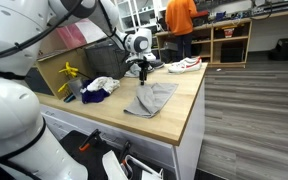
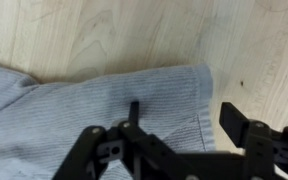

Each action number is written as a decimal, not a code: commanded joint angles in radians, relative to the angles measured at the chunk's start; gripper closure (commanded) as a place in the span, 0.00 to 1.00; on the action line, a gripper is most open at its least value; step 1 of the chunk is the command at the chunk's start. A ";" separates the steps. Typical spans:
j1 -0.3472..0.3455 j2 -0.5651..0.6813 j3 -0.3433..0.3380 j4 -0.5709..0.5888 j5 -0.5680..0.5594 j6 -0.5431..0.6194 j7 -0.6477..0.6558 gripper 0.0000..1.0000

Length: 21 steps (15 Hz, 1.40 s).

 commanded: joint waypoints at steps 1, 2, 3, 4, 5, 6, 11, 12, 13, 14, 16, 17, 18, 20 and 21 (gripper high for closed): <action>-0.009 0.019 0.004 0.031 0.017 -0.029 0.023 0.47; -0.010 0.019 0.003 0.028 0.016 -0.027 0.022 0.55; -0.011 0.020 0.002 0.027 0.015 -0.026 0.022 0.63; -0.012 0.018 0.001 0.024 0.015 -0.025 0.022 0.70; -0.013 0.017 0.001 0.023 0.015 -0.024 0.021 0.77; -0.015 0.010 0.000 0.018 0.015 -0.021 0.020 0.85; -0.019 -0.039 -0.026 -0.001 -0.006 0.001 0.022 1.00; -0.019 -0.053 -0.036 -0.005 -0.012 0.005 0.024 0.99; -0.018 -0.067 -0.049 -0.009 -0.021 0.010 0.028 0.99; -0.017 -0.081 -0.064 -0.012 -0.034 0.009 0.034 0.99; -0.015 -0.107 -0.093 -0.021 -0.061 0.013 0.044 0.99; -0.012 -0.117 -0.108 -0.025 -0.080 0.015 0.053 0.99; -0.009 -0.125 -0.126 -0.031 -0.103 0.022 0.067 0.99; -0.006 -0.138 -0.155 -0.042 -0.153 0.022 0.112 0.99; -0.005 -0.142 -0.166 -0.050 -0.179 0.024 0.135 0.99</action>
